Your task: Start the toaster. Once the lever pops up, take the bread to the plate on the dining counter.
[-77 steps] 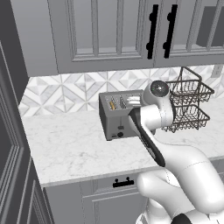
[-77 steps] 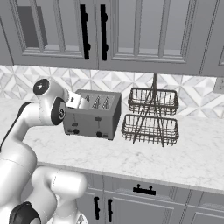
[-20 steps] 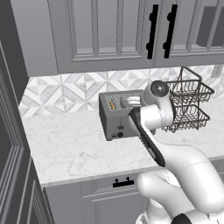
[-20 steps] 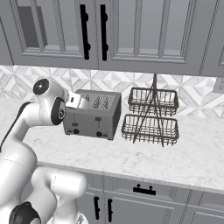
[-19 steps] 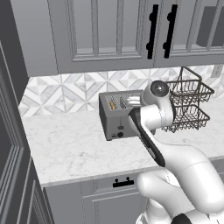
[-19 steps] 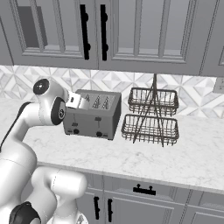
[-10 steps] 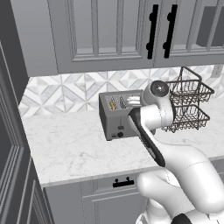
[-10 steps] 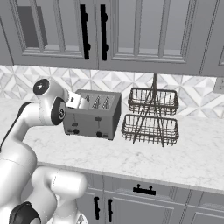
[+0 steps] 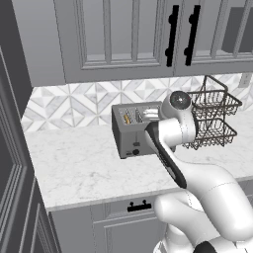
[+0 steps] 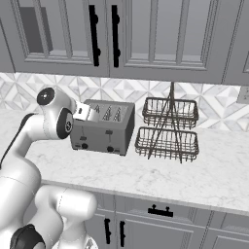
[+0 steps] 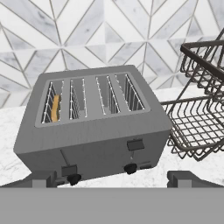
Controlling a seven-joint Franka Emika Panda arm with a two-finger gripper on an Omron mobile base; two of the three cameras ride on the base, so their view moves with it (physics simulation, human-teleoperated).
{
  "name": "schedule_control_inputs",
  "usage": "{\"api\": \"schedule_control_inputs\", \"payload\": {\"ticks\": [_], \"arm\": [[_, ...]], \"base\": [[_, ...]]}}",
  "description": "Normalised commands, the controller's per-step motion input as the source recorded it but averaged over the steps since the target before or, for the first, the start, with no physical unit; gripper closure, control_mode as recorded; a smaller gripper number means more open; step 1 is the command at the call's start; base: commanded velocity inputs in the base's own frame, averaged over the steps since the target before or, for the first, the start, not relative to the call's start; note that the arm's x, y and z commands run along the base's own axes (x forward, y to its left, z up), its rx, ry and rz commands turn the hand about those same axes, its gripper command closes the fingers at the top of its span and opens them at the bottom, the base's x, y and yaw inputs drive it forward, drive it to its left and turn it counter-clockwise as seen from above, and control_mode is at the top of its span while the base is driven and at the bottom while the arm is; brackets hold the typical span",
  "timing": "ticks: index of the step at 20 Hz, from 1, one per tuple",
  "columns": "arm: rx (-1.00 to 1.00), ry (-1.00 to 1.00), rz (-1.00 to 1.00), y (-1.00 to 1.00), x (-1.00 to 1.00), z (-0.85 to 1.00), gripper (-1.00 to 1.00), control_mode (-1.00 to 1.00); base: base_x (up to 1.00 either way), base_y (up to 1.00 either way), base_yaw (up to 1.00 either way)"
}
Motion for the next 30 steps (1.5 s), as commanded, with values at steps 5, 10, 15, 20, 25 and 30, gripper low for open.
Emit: {"api": "schedule_control_inputs", "payload": {"ticks": [5,10,15,20,25,30], "arm": [[0.00,0.00,0.00,0.00,0.00,0.00,-1.00,-1.00],[0.00,0.00,0.00,0.00,0.00,0.00,-1.00,-1.00],[0.00,0.00,0.00,0.00,0.00,0.00,-1.00,-1.00],[0.00,0.00,0.00,0.00,0.00,0.00,-1.00,-1.00],[0.00,0.00,0.00,0.00,0.00,0.00,-1.00,-1.00],[0.00,0.00,0.00,0.00,0.00,0.00,-1.00,-1.00]], "base": [[0.00,0.00,0.00],[0.00,0.00,0.00],[0.00,0.00,0.00],[0.00,0.00,0.00],[0.00,0.00,0.00],[0.00,0.00,0.00]]}}
